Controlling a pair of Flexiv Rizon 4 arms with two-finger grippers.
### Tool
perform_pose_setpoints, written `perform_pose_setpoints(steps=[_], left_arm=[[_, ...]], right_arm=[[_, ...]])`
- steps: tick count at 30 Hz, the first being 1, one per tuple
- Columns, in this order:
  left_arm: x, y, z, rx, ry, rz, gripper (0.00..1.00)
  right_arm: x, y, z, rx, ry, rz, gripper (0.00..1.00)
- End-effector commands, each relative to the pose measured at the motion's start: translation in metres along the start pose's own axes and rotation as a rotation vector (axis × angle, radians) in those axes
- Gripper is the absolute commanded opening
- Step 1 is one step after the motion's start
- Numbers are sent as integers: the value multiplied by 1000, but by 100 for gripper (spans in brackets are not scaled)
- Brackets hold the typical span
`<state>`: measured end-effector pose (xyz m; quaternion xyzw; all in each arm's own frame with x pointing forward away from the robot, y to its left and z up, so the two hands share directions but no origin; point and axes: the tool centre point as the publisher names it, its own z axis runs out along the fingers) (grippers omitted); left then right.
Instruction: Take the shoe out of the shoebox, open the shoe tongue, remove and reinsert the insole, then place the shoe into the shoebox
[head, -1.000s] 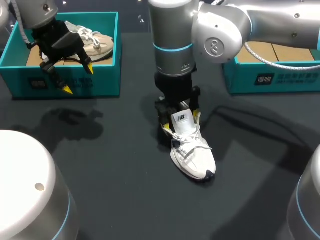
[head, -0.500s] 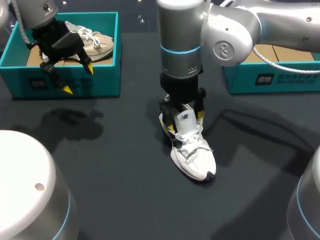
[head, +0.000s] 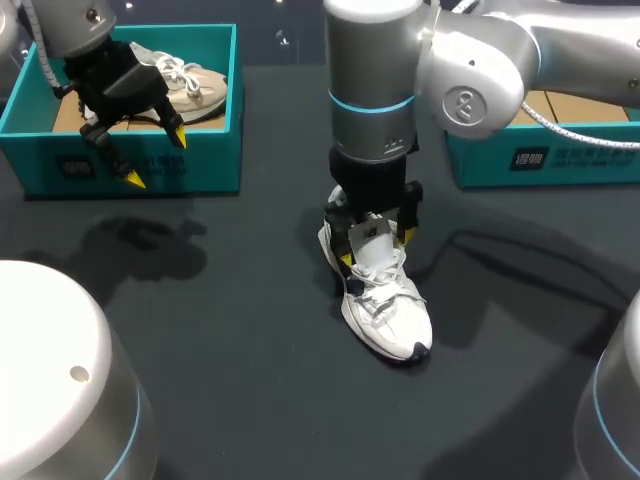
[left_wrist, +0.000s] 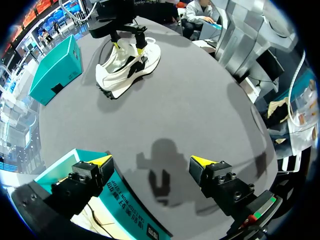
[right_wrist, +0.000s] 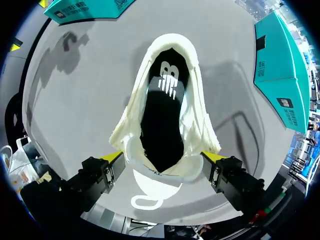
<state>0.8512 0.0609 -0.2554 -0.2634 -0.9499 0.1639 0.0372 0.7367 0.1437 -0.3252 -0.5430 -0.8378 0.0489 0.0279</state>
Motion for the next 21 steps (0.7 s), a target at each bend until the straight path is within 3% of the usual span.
perform_pose_setpoints(steps=[1, 13, 14, 16, 21], left_arm=[[0, 0, 0, -1, 1, 1, 100], [0, 0, 0, -1, 1, 1, 100], [0, 0, 0, -1, 1, 1, 100], [0, 0, 0, -1, 1, 1, 100], [0, 0, 0, -1, 1, 1, 100]], right_arm=[[-3, -16, -5, -17, 4, 17, 100], [-7, -53, -16, -23, 2, 113, 100], [-6, -55, -17, -29, 1, 115, 77], [-4, -57, -21, -44, -4, 113, 42], [0, -50, -25, -68, -16, 64, 33]])
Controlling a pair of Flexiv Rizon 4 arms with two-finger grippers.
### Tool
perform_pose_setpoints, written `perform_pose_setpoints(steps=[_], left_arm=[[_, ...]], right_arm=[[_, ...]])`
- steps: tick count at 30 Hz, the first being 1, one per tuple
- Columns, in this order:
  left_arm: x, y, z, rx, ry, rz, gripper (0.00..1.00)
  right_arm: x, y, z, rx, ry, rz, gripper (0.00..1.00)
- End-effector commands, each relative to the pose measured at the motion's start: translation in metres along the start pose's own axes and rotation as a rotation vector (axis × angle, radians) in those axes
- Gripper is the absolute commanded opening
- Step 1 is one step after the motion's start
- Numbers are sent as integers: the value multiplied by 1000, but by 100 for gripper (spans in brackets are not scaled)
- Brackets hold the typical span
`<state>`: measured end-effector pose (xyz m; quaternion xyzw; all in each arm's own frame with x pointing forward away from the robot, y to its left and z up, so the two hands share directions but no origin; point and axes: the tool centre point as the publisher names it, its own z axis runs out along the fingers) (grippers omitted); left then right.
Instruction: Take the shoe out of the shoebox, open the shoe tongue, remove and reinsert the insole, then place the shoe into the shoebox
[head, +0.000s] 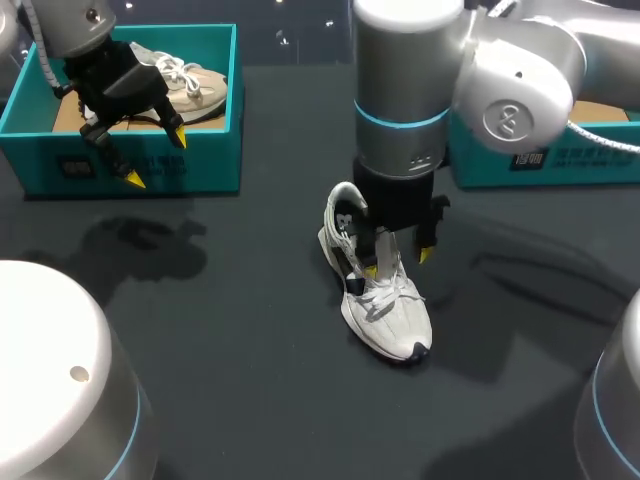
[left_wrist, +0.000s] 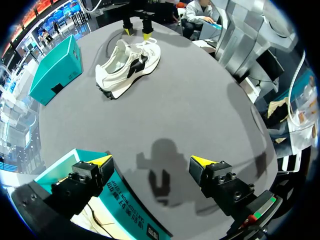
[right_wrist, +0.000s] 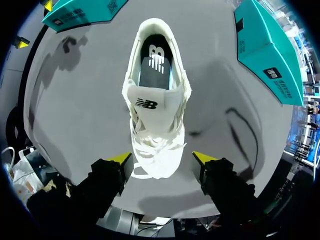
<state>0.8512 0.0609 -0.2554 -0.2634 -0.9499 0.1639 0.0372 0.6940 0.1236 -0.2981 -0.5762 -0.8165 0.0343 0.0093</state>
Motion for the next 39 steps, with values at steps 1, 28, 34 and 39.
perform_pose_setpoints(steps=[1, 28, 34, 39], left_arm=[[0, 0, 0, -1, 1, 1, 100], [0, 0, 0, -1, 1, 1, 100], [0, 0, 0, -1, 1, 1, 100], [0, 0, 0, -1, 1, 1, 100]], right_arm=[[2, 4, -3, -27, 0, -34, 32], [11, 71, 17, -99, 50, -265, 38], [14, 68, 0, -142, -7, -296, 39], [3, 78, 9, -131, 12, -304, 39]])
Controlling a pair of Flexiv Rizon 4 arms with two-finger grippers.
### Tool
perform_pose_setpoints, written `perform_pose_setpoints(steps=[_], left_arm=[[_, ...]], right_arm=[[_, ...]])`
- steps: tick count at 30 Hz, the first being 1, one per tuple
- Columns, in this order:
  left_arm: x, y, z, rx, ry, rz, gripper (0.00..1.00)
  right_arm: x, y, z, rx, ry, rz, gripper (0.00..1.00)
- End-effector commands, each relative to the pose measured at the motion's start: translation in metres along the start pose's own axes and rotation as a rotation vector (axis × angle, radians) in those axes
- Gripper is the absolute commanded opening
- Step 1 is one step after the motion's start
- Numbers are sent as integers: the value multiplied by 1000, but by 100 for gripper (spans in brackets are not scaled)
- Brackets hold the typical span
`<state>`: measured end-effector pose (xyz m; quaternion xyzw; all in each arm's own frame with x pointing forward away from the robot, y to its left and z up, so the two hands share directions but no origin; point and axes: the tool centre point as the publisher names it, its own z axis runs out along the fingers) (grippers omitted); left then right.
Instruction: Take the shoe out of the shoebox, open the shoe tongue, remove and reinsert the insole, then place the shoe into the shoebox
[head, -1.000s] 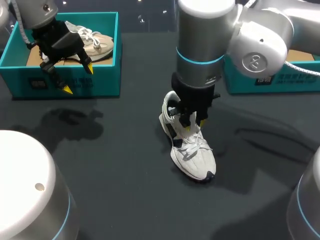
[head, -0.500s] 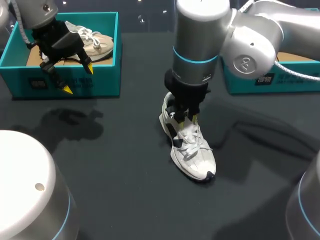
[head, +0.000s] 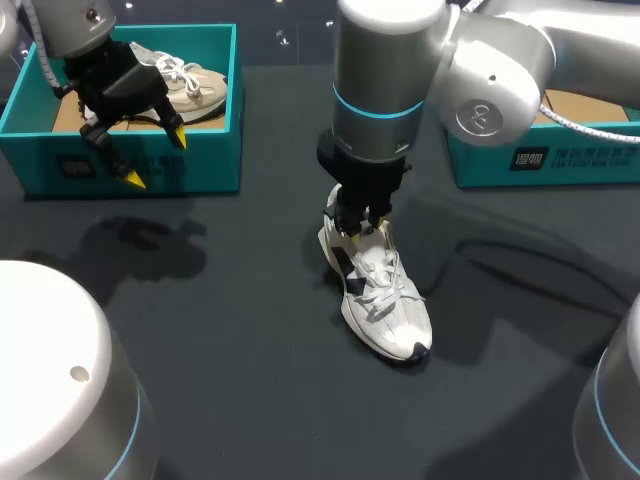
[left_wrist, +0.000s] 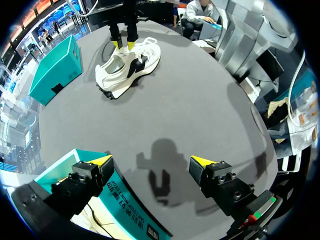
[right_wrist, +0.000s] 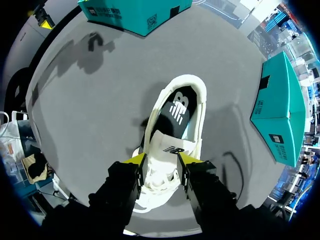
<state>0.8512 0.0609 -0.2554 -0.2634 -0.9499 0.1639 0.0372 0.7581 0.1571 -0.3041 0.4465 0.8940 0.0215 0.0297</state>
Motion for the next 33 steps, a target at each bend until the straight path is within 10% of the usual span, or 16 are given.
perform_pose_setpoints(steps=[1, 11, 18, 28, 33], left_arm=[[0, 0, 0, -1, 1, 1, 100], [0, 0, 0, -1, 1, 1, 100], [0, 0, 0, -1, 1, 1, 100], [0, 0, 0, -1, 1, 1, 100], [0, 0, 0, -1, 1, 1, 100]], right_arm=[[-10, 4, 14, 11, 33, -4, 38], [-13, 23, 52, 71, 115, -47, 38], [-5, 11, 6, 28, 75, -139, 43], [-38, 5, -42, 73, -14, -626, 98], [-44, 10, -38, 79, 45, -990, 100]])
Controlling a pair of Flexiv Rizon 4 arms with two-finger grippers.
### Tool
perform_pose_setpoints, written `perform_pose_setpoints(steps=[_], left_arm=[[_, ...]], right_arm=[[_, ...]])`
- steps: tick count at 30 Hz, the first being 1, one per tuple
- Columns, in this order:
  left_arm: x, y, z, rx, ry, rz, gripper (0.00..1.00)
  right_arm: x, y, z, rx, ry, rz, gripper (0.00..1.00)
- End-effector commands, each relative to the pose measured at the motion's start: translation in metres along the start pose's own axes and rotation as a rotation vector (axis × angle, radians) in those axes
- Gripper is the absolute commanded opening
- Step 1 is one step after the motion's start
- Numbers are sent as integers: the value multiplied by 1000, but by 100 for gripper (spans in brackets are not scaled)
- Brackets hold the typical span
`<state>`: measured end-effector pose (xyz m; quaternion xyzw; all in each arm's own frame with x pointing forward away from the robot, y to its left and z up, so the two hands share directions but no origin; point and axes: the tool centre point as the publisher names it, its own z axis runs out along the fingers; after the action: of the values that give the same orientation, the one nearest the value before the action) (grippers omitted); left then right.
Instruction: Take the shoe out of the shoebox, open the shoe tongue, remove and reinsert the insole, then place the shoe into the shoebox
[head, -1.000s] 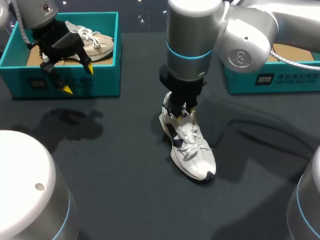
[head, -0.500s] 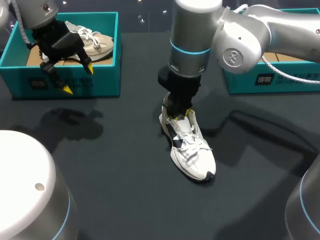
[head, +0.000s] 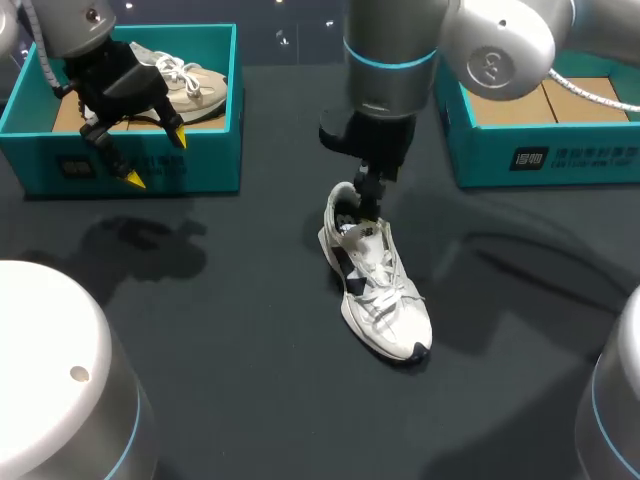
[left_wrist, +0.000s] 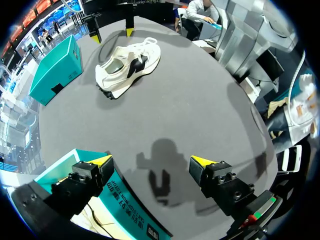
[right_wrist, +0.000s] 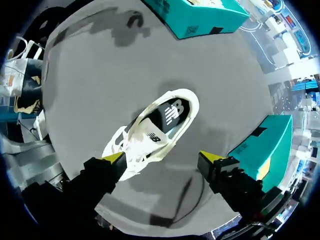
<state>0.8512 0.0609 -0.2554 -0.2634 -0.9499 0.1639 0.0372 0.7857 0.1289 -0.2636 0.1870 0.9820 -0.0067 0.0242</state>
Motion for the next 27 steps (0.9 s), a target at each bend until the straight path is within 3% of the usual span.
perform_pose_setpoints(steps=[1, 8, 12, 17, 27], left_arm=[[0, 0, 0, -1, 1, 1, 100], [0, 0, 0, -1, 1, 1, 100], [0, 0, 0, -1, 1, 1, 100], [0, 0, 0, -1, 1, 1, 100], [0, 0, 0, -1, 1, 1, 100]], right_arm=[[-4, 1, 1, 24, 41, -440, 100], [-4, 1, 1, 24, 41, -440, 100], [0, 16, 0, 107, -37, -478, 100], [-3, 29, 0, 124, -101, -526, 100], [-27, 54, 11, 62, -106, -582, 100]])
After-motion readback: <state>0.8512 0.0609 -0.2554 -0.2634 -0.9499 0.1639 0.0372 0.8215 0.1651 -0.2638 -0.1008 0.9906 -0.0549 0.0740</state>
